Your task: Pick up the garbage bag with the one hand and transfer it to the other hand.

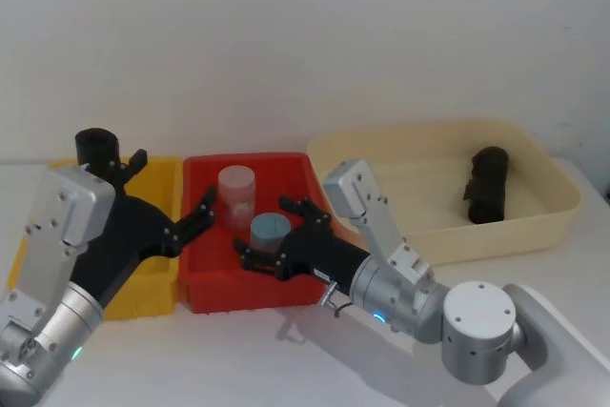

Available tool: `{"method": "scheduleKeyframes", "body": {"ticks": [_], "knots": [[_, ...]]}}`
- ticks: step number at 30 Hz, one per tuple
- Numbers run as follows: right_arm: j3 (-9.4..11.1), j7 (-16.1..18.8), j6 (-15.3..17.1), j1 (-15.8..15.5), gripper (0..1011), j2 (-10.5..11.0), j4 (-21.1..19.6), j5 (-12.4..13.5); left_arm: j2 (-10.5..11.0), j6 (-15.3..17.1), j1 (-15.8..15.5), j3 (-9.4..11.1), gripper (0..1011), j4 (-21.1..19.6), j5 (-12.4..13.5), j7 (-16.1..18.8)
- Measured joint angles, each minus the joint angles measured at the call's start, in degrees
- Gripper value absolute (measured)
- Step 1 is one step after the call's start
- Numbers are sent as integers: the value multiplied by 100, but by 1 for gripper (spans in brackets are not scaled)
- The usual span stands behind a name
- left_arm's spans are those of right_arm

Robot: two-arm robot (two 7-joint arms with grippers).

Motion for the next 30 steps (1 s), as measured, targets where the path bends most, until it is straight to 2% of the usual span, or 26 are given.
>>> {"method": "scheduleKeyframes", "body": {"ticks": [18,30], "knots": [[48,-39,207,389,1000,-102,576,192,0,0,1,0,1001,1,0,-1],[1,-30,298,505,1000,-122,768,226,0,0,1,0,1001,1,0,-1]]}}
